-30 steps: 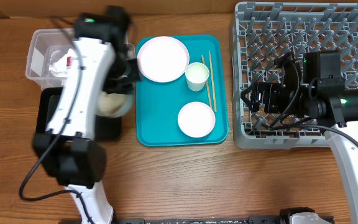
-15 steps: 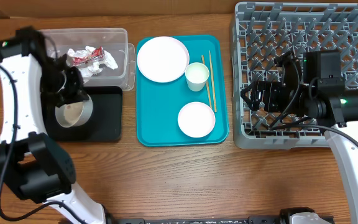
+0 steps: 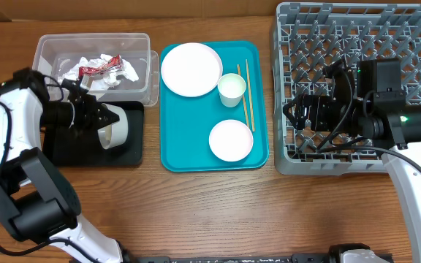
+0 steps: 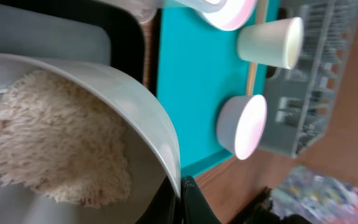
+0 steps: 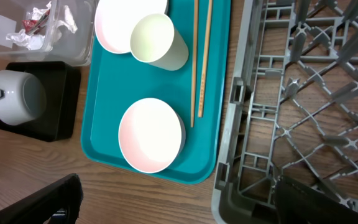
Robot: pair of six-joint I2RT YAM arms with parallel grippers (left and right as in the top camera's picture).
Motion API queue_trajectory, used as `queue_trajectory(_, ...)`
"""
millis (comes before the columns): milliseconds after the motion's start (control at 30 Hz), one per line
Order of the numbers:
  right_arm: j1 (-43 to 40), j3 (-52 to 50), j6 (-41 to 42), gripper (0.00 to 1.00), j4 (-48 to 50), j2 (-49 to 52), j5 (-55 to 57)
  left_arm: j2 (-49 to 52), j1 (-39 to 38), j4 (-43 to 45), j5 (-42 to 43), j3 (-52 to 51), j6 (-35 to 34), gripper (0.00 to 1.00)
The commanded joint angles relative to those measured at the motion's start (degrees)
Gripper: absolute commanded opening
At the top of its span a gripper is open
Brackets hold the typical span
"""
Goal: Sort waste into correct bins and load items into the dishwasher
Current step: 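Carry the rice bowl over the black tray and tip the rice out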
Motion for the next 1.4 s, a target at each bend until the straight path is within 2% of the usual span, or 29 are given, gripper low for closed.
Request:
queue_trajectory(0, 0.26, 1.25, 0.20, 1.00, 0.26, -0.02, 0.09, -0.66, 3.34, 1.53, 11.06, -3.76, 7.26, 0.04)
queue_trajectory(333, 0.26, 1.25, 0.17, 1.00, 0.57, -0.02, 0.11, -0.66, 11.96, 8.20, 23.41, -12.83, 8.13, 0.04)
queue_trajectory(833, 0.26, 1.25, 0.17, 1.00, 0.59, -0.02, 0.13, -0.66, 15.39, 8.20, 36.70, -13.09, 5.97, 0.04)
queue_trajectory(1100, 0.26, 1.25, 0.17, 1.00, 0.57, -0.02, 0.13, -0.66, 15.39, 7.74, 42.60, -13.09, 2.23, 0.04)
queue_trajectory(1367, 0.26, 1.25, 0.17, 1.00, 0.57, -0.02, 0.13, -0.66, 15.39, 7.76, 42.84, -13.09, -6.82, 0.04)
